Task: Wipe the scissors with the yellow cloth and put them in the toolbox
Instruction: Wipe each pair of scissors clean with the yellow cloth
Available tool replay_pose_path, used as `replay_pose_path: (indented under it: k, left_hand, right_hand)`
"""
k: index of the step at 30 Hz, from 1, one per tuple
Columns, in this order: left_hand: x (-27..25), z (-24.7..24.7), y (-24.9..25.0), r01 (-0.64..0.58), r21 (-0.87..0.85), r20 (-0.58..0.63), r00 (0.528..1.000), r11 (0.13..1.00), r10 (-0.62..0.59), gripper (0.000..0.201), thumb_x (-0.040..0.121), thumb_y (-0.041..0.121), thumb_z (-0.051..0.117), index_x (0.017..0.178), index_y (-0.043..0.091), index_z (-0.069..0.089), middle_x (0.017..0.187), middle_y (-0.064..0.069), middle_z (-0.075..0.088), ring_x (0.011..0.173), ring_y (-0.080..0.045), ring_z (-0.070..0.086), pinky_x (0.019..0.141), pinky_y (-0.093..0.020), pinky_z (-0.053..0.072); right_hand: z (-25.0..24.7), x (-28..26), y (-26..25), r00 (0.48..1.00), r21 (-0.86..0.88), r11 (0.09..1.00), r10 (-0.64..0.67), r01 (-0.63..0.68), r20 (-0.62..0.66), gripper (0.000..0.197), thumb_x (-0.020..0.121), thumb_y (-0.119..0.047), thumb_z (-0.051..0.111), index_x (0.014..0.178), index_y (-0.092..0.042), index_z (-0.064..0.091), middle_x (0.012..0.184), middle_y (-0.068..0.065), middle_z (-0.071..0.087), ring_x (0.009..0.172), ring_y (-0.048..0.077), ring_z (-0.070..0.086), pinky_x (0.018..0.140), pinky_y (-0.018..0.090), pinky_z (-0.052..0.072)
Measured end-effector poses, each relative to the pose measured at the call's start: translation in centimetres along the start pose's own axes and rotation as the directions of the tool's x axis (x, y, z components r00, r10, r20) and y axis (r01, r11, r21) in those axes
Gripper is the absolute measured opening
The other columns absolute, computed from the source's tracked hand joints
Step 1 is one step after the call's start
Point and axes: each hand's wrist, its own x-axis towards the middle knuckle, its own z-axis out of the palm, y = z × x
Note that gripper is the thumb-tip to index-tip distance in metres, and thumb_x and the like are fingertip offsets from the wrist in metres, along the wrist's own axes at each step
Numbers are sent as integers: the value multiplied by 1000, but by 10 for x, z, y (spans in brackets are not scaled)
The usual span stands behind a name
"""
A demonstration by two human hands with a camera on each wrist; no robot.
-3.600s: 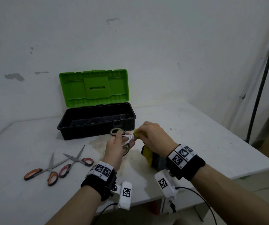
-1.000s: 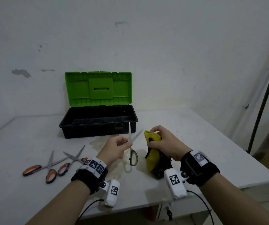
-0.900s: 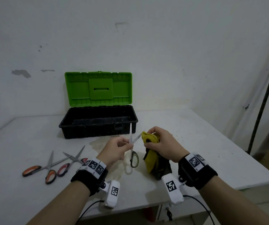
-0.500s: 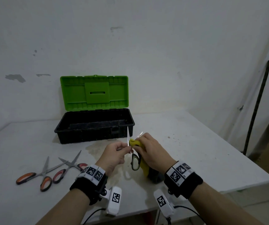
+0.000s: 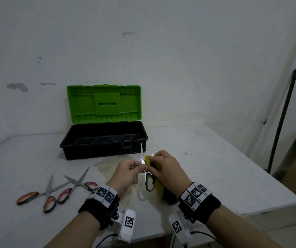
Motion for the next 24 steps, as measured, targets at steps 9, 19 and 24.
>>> replay_pose_path:
  k: [9, 19, 24]
  left_hand:
    - [-2, 1, 2, -35, 41, 4, 999, 999, 34, 13, 94, 10, 67, 96, -3, 67, 70, -4, 66, 42, -5, 39, 46, -20, 34]
    - [-1, -1, 2, -28, 89, 3, 1000, 996, 28, 15, 95, 13, 65, 97, -2, 69, 74, -4, 69, 43, -5, 39, 47, -20, 35]
    - [-5, -1, 3, -80, 197, 38, 997, 977, 74, 7, 93, 10, 67, 94, 4, 69, 79, -7, 73, 49, -7, 43, 49, -22, 37]
  right_hand:
    - [1, 5, 12, 990, -77, 991, -111, 105, -89, 18, 97, -24, 57, 107, -20, 71, 94, 1, 63, 85, 22, 59, 72, 33, 50]
    - [-7, 5, 1, 991, -67, 989, -130, 129, -12, 17, 99, -25, 53, 106, -19, 68, 99, -1, 58, 88, 18, 55, 76, 29, 48]
    - [-4, 15, 5, 996, -115, 993, -5, 15, 87, 17, 100, -24, 50, 103, -21, 67, 99, 0, 54, 90, 22, 56, 77, 37, 50]
